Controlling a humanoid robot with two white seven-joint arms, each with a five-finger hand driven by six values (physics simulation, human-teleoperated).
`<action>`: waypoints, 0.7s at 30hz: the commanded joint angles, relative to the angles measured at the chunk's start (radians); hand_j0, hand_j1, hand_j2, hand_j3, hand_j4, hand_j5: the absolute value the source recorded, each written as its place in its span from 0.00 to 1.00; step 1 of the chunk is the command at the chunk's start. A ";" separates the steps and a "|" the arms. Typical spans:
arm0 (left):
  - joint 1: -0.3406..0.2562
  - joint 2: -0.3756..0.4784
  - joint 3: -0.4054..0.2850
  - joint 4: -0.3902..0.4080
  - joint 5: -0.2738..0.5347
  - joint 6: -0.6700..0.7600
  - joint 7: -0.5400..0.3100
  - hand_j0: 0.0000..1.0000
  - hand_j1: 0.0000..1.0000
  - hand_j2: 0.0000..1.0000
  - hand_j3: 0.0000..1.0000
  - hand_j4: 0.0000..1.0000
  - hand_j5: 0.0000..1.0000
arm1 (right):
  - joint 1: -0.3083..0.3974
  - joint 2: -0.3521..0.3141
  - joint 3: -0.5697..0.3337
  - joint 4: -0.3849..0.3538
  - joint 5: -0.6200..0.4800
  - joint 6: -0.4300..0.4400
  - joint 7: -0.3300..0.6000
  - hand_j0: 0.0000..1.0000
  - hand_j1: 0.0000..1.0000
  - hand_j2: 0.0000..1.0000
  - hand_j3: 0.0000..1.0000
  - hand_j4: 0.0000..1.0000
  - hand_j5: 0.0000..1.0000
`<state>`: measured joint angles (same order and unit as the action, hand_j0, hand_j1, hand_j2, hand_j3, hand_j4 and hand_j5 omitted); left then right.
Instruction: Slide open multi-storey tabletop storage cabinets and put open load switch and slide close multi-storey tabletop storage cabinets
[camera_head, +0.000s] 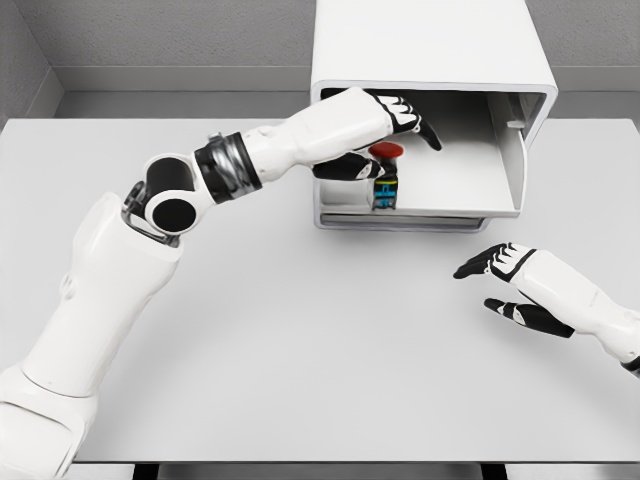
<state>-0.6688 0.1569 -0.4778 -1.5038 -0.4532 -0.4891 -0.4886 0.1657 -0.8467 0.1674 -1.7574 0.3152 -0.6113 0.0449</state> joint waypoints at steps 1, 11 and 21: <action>0.000 0.000 0.002 0.005 -0.025 0.007 0.004 0.67 0.67 0.67 0.67 0.67 0.67 | 0.000 0.000 0.000 -0.001 -0.005 0.000 0.000 0.70 0.70 0.70 0.70 0.70 0.70; 0.009 0.009 0.004 -0.096 -0.025 0.006 0.004 0.73 0.73 0.73 0.73 0.73 0.73 | -0.003 0.012 0.000 -0.002 -0.004 0.000 0.000 0.70 0.70 0.70 0.70 0.70 0.70; 0.103 0.320 0.182 -0.299 0.224 -0.122 0.007 0.90 0.90 0.90 0.90 0.90 0.90 | -0.002 0.011 0.000 -0.008 -0.010 0.000 0.001 0.70 0.70 0.70 0.70 0.70 0.70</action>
<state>-0.5370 0.3963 -0.3579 -1.7830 -0.3177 -0.5931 -0.4830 0.1641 -0.8344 0.1674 -1.7637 0.3140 -0.6113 0.0453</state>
